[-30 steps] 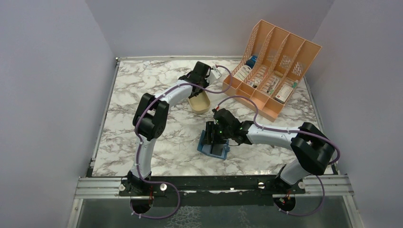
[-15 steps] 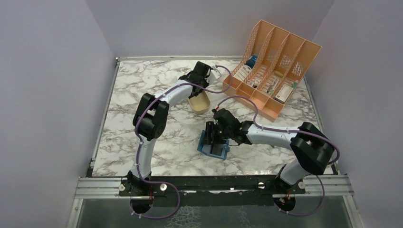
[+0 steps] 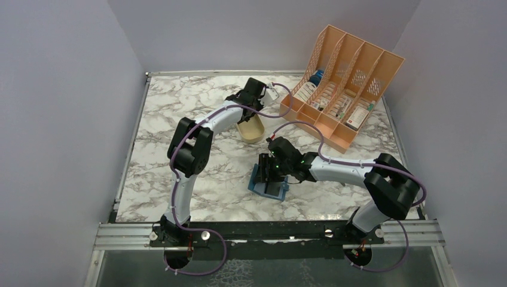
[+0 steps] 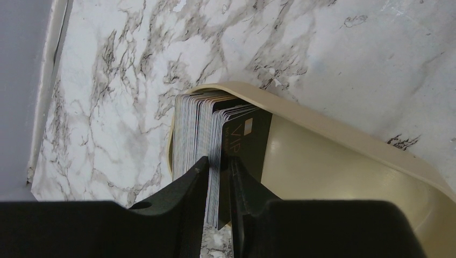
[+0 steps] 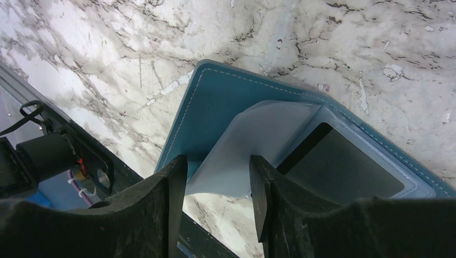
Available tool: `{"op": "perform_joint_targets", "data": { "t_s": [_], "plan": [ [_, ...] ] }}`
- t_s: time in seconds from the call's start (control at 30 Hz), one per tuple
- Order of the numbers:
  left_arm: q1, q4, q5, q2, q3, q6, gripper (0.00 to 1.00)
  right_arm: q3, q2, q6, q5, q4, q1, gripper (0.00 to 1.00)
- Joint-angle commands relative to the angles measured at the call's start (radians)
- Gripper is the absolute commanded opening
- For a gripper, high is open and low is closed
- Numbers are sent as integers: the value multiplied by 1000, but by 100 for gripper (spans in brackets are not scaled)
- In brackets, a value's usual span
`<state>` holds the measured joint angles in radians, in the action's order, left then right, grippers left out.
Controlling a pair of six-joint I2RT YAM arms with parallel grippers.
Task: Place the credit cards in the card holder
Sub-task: Pick up the credit card from the storage box.
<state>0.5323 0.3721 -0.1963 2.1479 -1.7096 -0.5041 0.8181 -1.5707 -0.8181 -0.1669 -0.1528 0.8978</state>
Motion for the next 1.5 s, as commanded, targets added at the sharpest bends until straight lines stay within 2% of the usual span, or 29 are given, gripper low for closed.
{"op": "perform_joint_targets", "data": {
  "t_s": [0.0, 0.33, 0.77, 0.97, 1.2, 1.33, 1.47],
  "plan": [
    [1, 1, -35, 5, -37, -11, 22, 17, -8, 4, -15, 27, 7, 47],
    [4, 11, -38, 2, -51, -3, 19, 11, -4, 2, -16, 33, 6, 46],
    [13, 95, -4, -20, -87, 47, 0, -2, 19, -4, -20, 45, 7, 46],
    [12, 183, 20, -75, -122, 175, 0, -7, 40, -6, -23, 52, 7, 46],
    [5, 225, 92, -224, -93, 398, 0, -15, 90, 12, 1, 42, 7, 48],
    [-36, 221, 214, -313, -24, 549, 0, -38, 137, 34, 20, 48, 6, 50],
    [-61, 203, 322, -393, 58, 637, 0, -56, 179, 47, 36, 44, 6, 51]
  ]
}}
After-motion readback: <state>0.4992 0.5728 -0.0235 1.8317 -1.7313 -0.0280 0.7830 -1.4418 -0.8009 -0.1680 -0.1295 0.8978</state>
